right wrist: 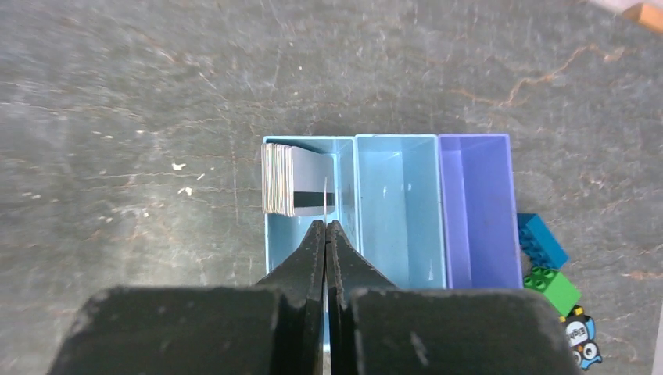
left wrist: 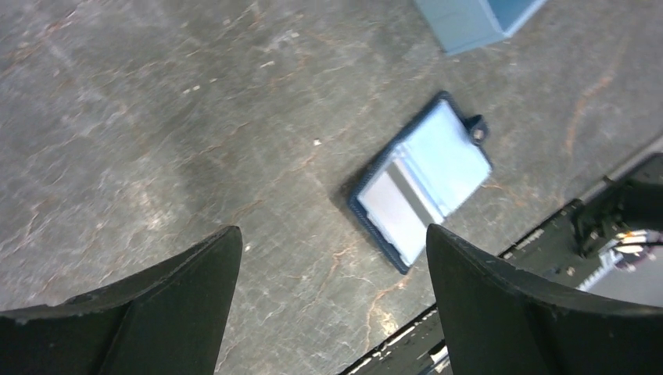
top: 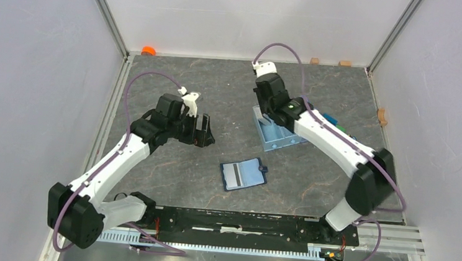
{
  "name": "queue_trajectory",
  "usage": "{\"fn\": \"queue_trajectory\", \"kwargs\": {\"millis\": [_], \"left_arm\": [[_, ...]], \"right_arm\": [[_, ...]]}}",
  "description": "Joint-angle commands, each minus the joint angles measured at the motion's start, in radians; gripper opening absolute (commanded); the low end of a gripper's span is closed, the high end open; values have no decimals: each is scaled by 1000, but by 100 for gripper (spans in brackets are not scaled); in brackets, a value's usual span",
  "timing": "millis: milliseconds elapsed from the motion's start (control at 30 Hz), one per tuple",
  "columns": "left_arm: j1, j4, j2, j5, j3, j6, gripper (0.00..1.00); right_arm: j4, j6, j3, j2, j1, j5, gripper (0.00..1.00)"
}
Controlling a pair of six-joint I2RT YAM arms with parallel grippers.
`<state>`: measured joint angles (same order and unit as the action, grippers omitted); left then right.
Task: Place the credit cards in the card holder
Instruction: Pick up the credit card from the storage box.
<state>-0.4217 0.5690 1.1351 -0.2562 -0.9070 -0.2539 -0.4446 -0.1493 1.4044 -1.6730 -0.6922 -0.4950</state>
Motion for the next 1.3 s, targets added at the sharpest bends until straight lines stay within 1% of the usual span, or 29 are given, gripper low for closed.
{"fn": "queue_trajectory", "kwargs": {"millis": [0, 67, 167, 333, 400, 533, 600, 667, 733, 867, 900, 1000, 1100, 1200, 1267], "left_arm": [[-15, -128, -66, -155, 18, 85, 93], [-33, -161, -79, -206, 25, 93, 93], [-90, -200, -86, -259, 18, 111, 93], [-238, -208, -87, -272, -18, 183, 93], [-274, -228, -94, -277, -12, 192, 93], [-312, -245, -87, -299, 3, 194, 94], [-334, -247, -80, -307, 8, 196, 95], [-359, -247, -71, -324, 12, 199, 89], [-376, -247, -61, -344, 14, 198, 81], [-388, -242, -57, -358, 16, 200, 61], [-389, -240, -54, -369, 15, 200, 59], [-395, -220, -36, -390, 8, 204, 59], [-403, -203, -19, -432, 2, 208, 54], [-414, -192, -8, -457, 0, 212, 47], [-418, -192, -6, -460, 0, 212, 35]], "right_arm": [[-16, 59, -41, 209, -6, 141, 0], [-23, 67, -92, 289, -4, 230, 0], [-50, 78, -142, 375, -4, 438, 0], [-68, 62, -249, 467, -4, 797, 0], [-70, 61, -283, 489, -5, 920, 0], [-65, 51, -343, 523, -6, 1072, 0], [-45, 48, -378, 529, -6, 1173, 0], [-13, 33, -412, 531, -8, 1257, 0], [23, 20, -442, 539, -9, 1295, 0], [52, 10, -460, 547, -9, 1346, 0], [63, 5, -463, 551, -9, 1356, 0], [99, -14, -477, 566, -9, 1396, 0], [99, -8, -481, 573, -10, 1401, 0], [85, 4, -479, 573, -10, 1396, 0], [80, 11, -480, 573, -10, 1392, 0]]}}
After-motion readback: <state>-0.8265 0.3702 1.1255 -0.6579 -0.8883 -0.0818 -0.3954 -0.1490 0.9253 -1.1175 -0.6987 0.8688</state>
